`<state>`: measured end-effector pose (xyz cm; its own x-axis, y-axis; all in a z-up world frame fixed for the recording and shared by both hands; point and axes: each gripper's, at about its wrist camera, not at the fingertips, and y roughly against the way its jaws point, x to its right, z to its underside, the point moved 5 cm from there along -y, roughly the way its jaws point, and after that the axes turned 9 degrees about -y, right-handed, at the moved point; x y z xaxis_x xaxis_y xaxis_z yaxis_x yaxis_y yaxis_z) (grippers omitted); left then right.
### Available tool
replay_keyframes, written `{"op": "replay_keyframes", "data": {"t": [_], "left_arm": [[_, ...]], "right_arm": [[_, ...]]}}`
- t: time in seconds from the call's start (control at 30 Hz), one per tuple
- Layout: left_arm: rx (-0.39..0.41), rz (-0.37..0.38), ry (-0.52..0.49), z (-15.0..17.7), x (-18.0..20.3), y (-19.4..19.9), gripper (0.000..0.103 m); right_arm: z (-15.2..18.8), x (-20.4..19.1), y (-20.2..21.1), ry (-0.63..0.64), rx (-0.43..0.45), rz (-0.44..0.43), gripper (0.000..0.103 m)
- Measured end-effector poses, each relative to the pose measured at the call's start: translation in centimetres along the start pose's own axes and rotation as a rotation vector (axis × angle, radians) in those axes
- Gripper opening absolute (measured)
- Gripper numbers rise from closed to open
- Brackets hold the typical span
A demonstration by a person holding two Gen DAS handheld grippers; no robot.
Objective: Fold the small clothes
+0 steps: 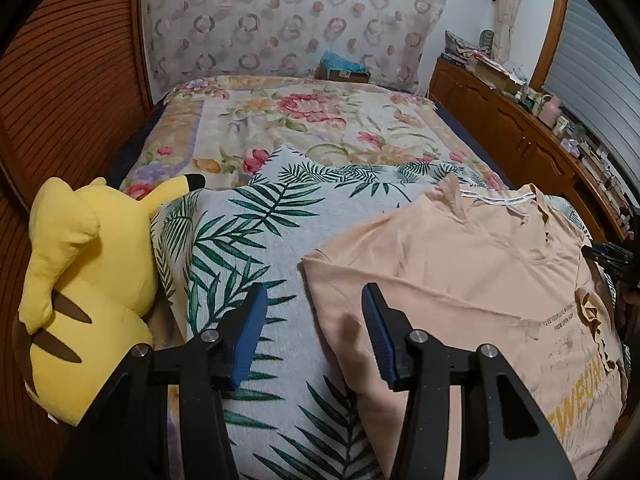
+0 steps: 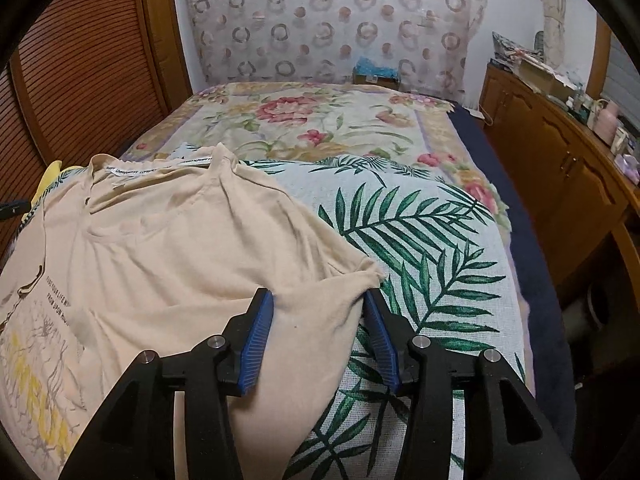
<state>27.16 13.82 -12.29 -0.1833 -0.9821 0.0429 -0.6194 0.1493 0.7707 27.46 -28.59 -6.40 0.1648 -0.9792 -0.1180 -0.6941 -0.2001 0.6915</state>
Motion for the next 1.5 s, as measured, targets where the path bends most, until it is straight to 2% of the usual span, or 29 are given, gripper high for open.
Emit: {"op": "replay_keyframes", "data": {"t": [0.27, 0.5, 0.67, 0.87, 0.97, 1.03, 1.13, 1.27, 1.37, 1.43, 1.5], "left_arm": [[-0.032, 0.036, -0.015, -0.1, 0.4, -1.7, 0.050], [-0.027, 0.044, -0.036, -0.7, 1.5, -2.1, 0.050], [-0.034, 0.049, -0.042, -1.0, 1.8, -2.3, 0.033], [-0.038, 0.039, -0.043, -1.1, 2.0, -2.4, 0.033], [-0.045, 0.021, -0.058, -1.1, 2.2, -2.5, 0.032], [-0.051, 0.028, -0.069, -1.0, 2.5, -2.6, 0.008], [-0.051, 0.033, -0.066, -1.1, 2.9, -2.3, 0.007], [0.011, 0.055, -0.067, -1.4, 4.1, -0.1, 0.007], [0.074, 0.057, -0.069, -1.5, 5.2, 2.6, 0.007], [0.102, 0.016, -0.069, -1.4, 5.4, 4.2, 0.006], [0.143, 0.027, -0.076, -1.3, 5.9, 6.0, 0.006]], "right_arm": [[-0.1, 0.2, 0.0, 0.005, -0.003, 0.003, 0.051], [-0.2, 0.3, 0.0, 0.007, -0.003, 0.003, 0.051], [-0.2, 0.3, 0.0, 0.007, -0.004, 0.004, 0.051], [-0.6, 0.3, -0.3, 0.022, -0.032, -0.004, 0.051], [-0.8, 0.0, -0.4, 0.037, -0.041, -0.015, 0.043], [-0.9, -0.5, -0.4, 0.057, -0.051, -0.036, 0.026], [-1.0, -1.1, -0.5, 0.076, -0.067, -0.059, 0.010], [-1.2, -1.9, 0.5, 0.102, -0.036, -0.068, 0.007], [-1.4, -2.7, 2.7, 0.108, 0.029, -0.095, 0.006], [-1.5, -3.1, 4.5, 0.111, 0.074, -0.112, 0.006], [-1.3, -3.4, 6.4, 0.128, 0.117, -0.118, 0.006]]}}
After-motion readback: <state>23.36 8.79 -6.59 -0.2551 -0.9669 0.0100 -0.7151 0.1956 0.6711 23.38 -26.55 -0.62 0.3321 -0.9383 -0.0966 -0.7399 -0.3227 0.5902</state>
